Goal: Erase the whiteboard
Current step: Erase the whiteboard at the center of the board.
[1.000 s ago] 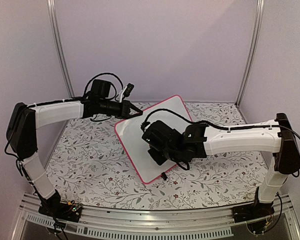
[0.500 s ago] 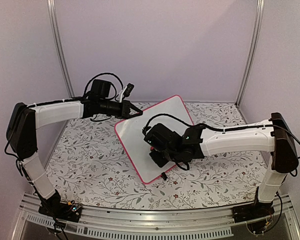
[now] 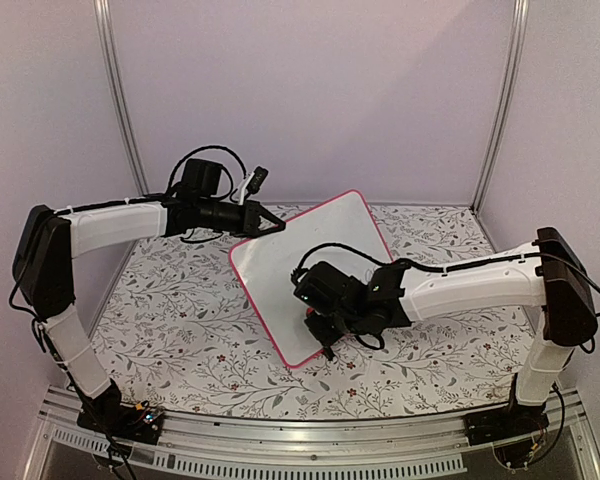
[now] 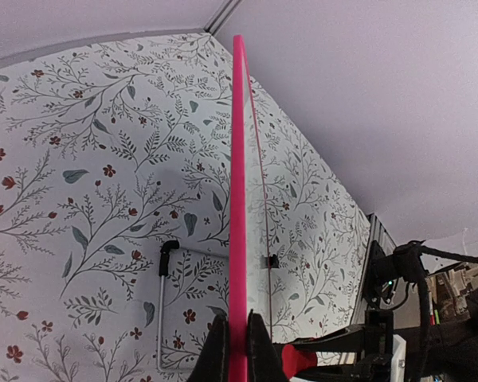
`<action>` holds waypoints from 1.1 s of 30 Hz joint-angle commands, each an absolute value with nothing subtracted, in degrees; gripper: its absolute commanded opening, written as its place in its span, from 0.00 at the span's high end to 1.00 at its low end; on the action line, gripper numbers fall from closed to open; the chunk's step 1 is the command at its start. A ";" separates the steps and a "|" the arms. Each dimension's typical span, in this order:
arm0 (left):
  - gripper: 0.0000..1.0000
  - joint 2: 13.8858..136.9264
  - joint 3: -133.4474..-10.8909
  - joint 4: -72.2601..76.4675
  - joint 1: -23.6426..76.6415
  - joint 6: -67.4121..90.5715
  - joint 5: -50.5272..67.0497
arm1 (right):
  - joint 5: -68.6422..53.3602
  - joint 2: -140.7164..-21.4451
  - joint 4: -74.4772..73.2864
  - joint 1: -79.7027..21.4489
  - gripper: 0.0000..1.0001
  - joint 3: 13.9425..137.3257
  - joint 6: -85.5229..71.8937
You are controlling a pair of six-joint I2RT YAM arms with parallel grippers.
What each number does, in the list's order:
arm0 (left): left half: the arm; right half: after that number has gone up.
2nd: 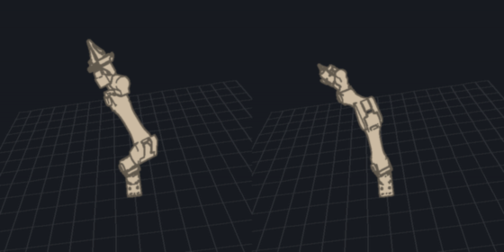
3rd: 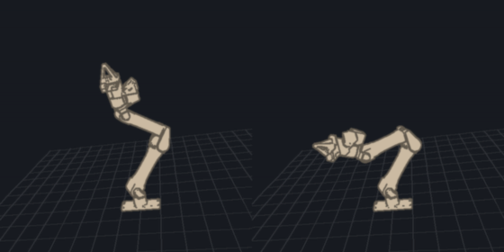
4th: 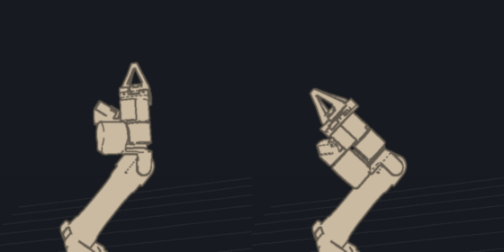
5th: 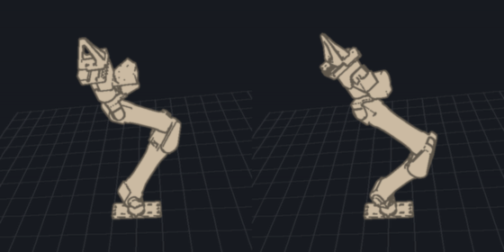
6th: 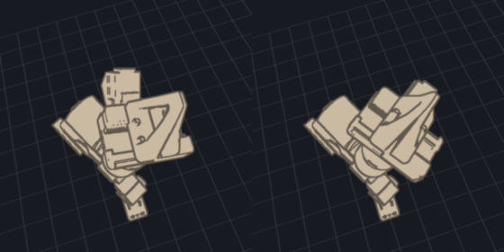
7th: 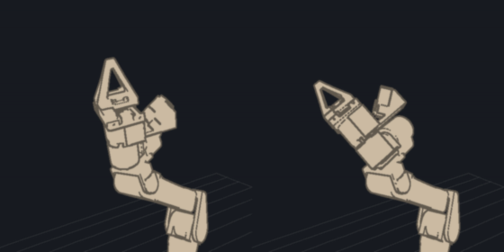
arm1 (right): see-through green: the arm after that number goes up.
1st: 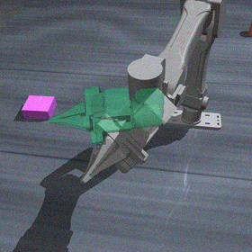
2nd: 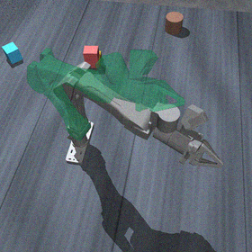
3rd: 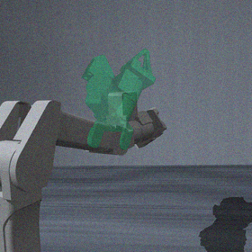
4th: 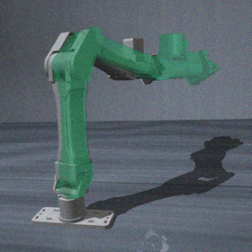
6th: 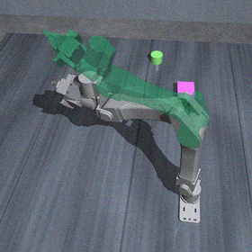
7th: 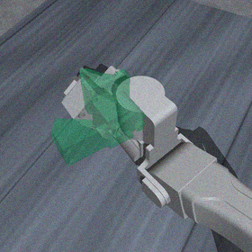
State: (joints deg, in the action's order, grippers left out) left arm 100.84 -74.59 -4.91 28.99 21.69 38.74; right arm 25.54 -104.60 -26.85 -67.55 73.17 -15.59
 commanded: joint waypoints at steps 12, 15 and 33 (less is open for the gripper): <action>1.00 101.52 -74.49 -6.06 30.77 19.45 35.77 | 23.54 -105.28 -27.79 -68.41 1.00 70.81 -17.65; 1.00 101.47 -74.46 -6.07 30.74 19.46 35.77 | 23.66 -105.38 -28.44 -69.11 1.00 70.09 -18.22; 1.00 101.60 -74.50 -6.12 30.81 19.58 35.67 | 27.06 -101.54 -30.21 -70.14 1.00 73.38 -16.96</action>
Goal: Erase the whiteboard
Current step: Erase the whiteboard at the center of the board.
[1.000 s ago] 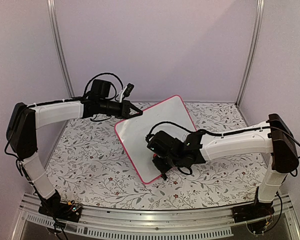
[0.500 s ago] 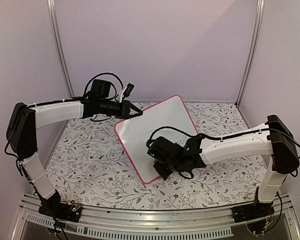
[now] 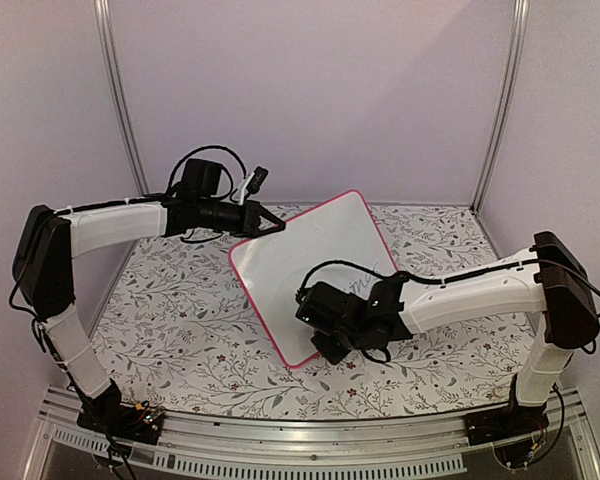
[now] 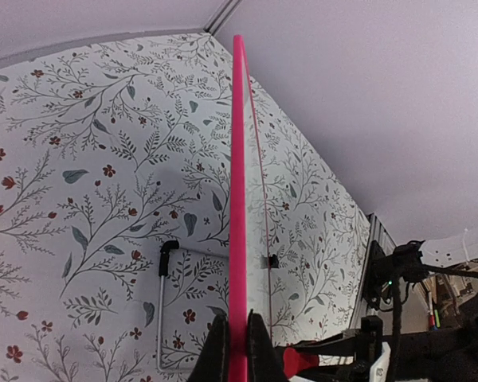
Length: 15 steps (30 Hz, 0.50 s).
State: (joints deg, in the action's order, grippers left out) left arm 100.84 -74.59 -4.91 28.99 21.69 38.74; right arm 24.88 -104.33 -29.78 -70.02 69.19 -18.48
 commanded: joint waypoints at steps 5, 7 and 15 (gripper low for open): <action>1.00 101.68 -74.44 -6.08 30.90 19.58 35.68 | 28.95 -102.82 -30.42 -69.30 1.00 78.51 -14.20; 1.00 101.77 -74.45 -6.07 30.88 19.58 35.68 | 29.39 -104.03 -30.34 -68.97 1.00 80.32 -13.53; 1.00 102.27 -74.44 -6.07 30.77 19.47 35.29 | 27.29 -108.22 -28.95 -67.33 1.00 83.86 -12.07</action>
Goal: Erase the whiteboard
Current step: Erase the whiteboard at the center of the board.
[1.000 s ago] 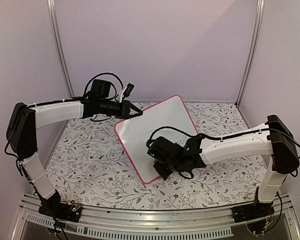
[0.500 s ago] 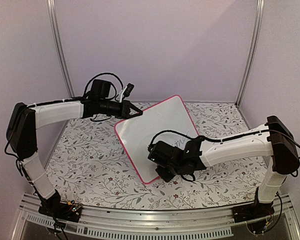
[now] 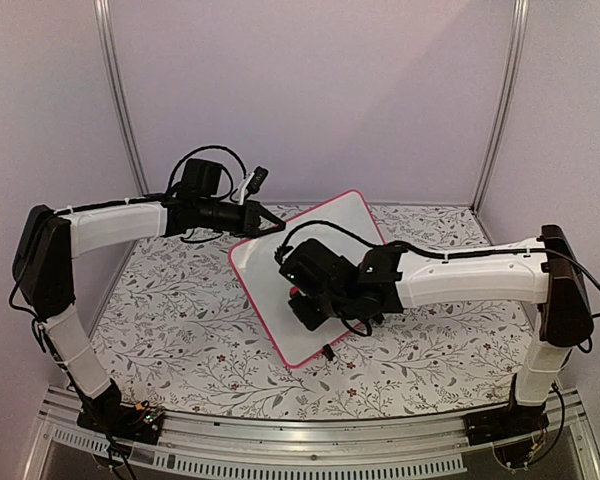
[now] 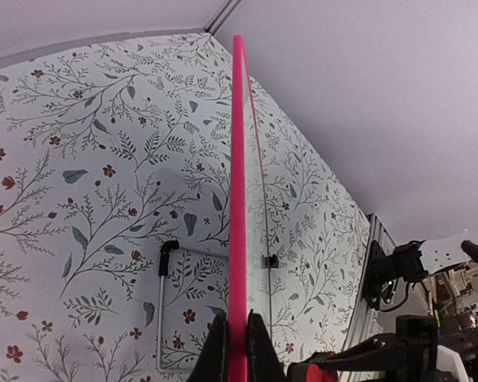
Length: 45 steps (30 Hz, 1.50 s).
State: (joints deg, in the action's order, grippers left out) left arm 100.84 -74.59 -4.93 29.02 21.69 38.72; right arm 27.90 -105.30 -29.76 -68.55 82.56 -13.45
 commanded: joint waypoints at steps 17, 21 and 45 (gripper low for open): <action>1.00 102.67 -74.50 -6.11 30.77 19.55 35.57 | 27.35 -108.71 -28.20 -66.40 1.00 83.77 -12.28; 1.00 102.36 -74.45 -6.16 30.79 19.48 35.53 | 26.96 -107.23 -27.34 -65.83 1.00 82.37 -12.54; 1.00 102.61 -74.75 -6.16 30.32 19.51 35.86 | 22.80 -103.88 -22.85 -62.23 1.00 73.47 -15.02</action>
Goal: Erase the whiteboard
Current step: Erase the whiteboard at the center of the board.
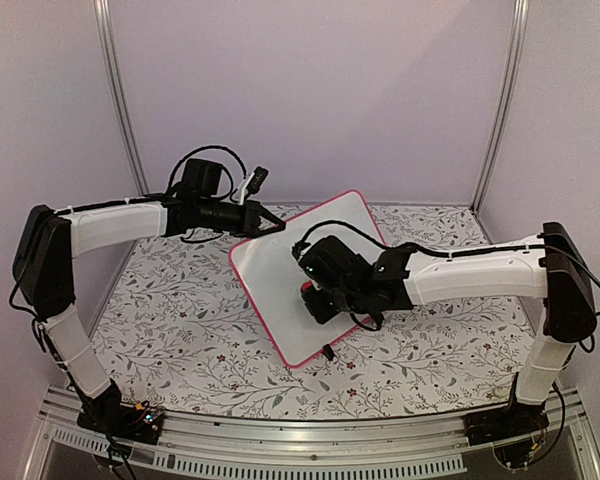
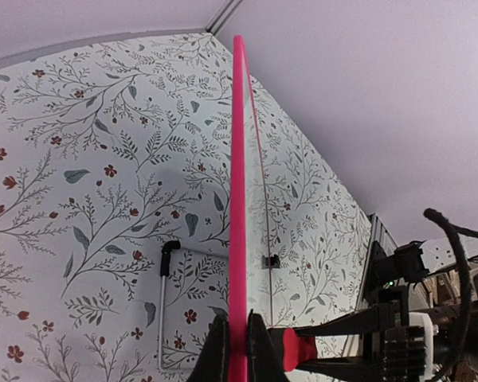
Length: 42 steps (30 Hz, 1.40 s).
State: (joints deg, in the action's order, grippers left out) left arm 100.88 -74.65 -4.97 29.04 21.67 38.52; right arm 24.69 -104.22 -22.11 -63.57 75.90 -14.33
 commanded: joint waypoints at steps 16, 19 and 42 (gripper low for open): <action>1.00 102.59 -74.62 -6.24 30.38 19.56 35.69 | 21.76 -102.91 -26.74 -65.73 1.00 68.41 -17.96; 1.00 102.56 -74.55 -6.20 30.41 19.57 35.62 | 22.31 -100.83 -26.29 -65.74 1.00 68.86 -17.85; 1.00 102.76 -74.63 -6.16 30.42 19.50 35.56 | 25.13 -99.77 -21.59 -60.91 1.00 72.60 -14.76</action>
